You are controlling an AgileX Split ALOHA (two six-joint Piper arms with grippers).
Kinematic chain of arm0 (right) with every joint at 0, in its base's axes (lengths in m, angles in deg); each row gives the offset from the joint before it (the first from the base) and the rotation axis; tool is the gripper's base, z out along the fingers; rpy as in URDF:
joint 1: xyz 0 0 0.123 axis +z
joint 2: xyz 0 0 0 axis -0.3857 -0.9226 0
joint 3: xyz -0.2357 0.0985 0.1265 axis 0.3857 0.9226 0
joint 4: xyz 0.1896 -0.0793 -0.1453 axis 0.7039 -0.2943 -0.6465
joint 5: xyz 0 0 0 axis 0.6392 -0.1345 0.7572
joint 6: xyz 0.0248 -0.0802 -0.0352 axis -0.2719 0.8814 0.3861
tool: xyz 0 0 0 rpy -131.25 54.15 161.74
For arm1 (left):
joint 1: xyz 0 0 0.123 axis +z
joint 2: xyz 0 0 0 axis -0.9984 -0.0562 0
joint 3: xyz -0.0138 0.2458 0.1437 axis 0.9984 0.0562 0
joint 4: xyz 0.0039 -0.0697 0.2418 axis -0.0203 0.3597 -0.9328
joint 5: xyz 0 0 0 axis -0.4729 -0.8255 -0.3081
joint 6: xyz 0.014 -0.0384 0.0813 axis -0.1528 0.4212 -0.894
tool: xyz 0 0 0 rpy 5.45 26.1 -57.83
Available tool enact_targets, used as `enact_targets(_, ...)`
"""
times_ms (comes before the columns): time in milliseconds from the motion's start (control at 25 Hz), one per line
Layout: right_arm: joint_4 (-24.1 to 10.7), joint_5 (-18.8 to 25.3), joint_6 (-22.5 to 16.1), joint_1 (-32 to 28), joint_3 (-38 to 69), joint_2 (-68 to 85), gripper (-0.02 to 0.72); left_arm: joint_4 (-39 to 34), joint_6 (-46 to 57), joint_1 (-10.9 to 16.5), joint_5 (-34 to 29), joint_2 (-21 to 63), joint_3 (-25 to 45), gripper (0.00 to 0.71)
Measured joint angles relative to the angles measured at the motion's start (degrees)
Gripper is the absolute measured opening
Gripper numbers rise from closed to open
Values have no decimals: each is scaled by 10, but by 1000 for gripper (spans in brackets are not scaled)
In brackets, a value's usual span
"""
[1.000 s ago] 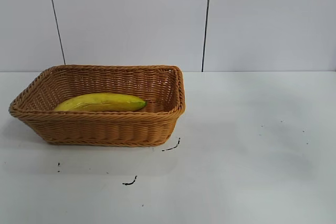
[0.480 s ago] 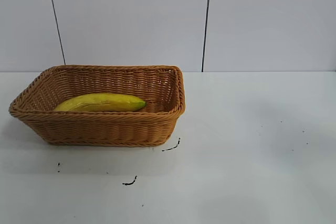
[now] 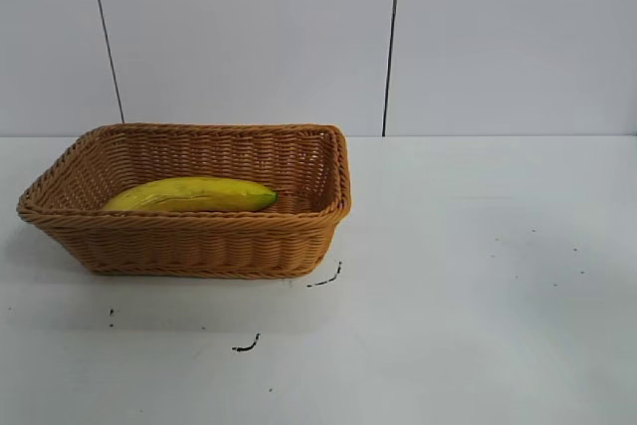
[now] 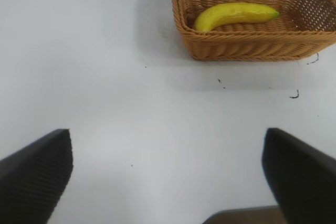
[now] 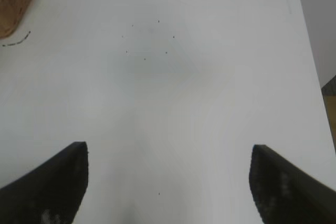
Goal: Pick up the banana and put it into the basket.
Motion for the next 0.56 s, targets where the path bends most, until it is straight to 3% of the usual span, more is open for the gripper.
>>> enact_targets(560, -1, 1, -4, 0, 0, 0, 603, 0, 0, 0, 0, 0, 0, 695)
